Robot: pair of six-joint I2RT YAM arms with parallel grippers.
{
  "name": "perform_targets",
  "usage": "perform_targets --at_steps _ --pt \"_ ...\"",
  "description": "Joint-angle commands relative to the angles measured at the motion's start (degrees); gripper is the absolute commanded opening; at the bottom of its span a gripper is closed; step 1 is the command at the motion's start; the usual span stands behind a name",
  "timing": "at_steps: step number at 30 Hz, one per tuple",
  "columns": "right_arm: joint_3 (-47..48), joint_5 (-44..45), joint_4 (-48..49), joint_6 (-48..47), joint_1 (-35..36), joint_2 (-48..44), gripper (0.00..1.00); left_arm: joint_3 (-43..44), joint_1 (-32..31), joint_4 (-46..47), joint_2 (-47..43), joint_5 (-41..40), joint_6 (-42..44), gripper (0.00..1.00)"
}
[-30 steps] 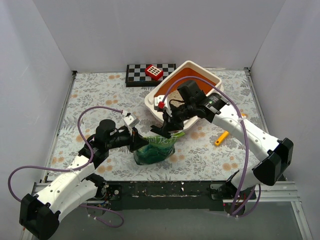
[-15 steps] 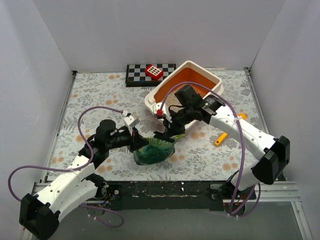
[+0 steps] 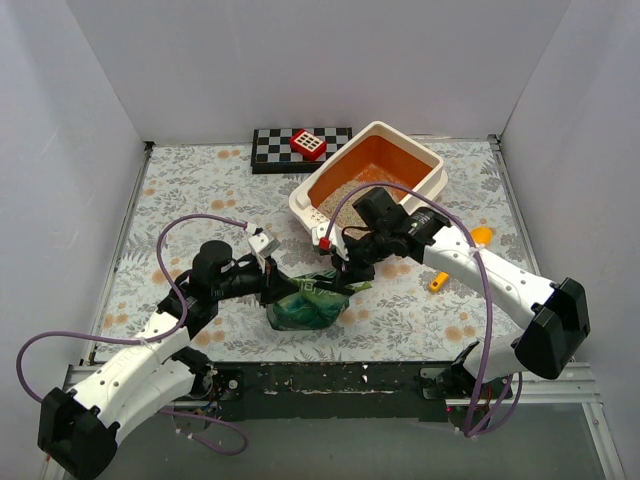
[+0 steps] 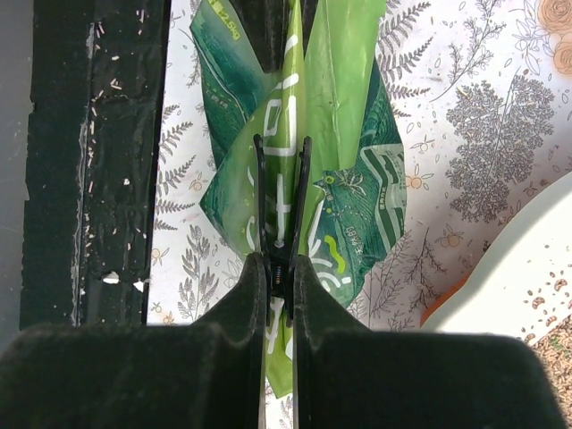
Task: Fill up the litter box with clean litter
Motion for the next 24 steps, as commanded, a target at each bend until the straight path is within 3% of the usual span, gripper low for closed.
perform_targets --at_steps 1,15,24 --pt "-3.21 4.76 -6.0 0.77 0.17 -0.5 0.01 0.04 0.55 1.02 -2.21 -1.19 0.06 0.06" --pt "-4.18 9.07 -6.53 5.34 0.17 1.08 0.01 -0.14 0.55 0.84 -2.82 -1.8 0.05 0.06" --pt "-0.58 8.89 -5.65 8.85 0.17 0.91 0.55 -0.05 0.55 0.67 -2.91 -2.06 -0.03 0.06"
